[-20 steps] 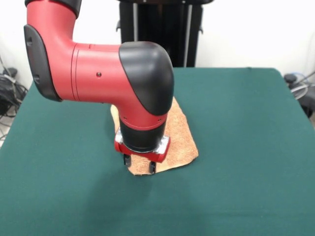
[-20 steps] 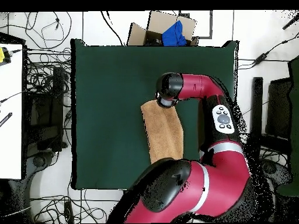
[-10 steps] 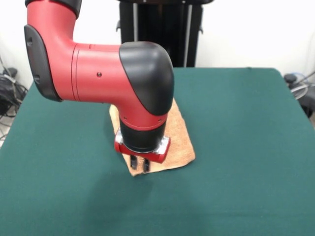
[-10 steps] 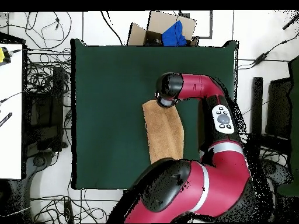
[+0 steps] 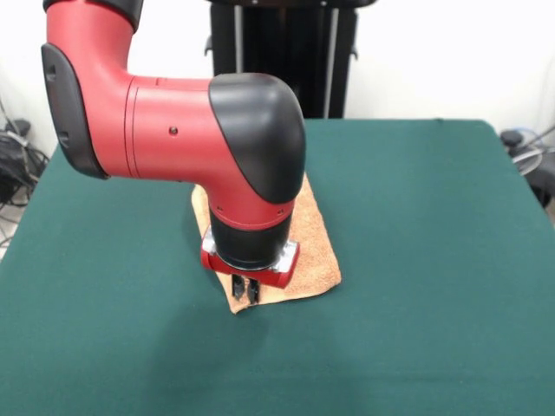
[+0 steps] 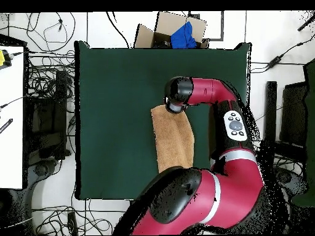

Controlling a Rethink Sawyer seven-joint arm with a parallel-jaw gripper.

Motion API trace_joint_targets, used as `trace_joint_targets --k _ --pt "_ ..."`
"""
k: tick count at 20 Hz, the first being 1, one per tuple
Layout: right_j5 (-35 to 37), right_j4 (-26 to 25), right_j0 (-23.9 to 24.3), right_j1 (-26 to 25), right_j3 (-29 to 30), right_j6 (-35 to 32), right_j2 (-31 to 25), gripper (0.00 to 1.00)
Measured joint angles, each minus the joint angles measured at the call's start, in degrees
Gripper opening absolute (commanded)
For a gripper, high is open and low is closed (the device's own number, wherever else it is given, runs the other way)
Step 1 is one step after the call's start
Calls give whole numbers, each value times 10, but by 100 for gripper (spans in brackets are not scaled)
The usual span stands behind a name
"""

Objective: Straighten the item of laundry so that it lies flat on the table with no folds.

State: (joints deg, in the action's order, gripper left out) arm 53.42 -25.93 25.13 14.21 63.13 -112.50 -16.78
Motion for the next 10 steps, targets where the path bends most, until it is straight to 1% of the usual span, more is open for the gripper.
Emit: trace_joint_targets --k 10 --pt "2 0 0 -2 -5 0 0 0"
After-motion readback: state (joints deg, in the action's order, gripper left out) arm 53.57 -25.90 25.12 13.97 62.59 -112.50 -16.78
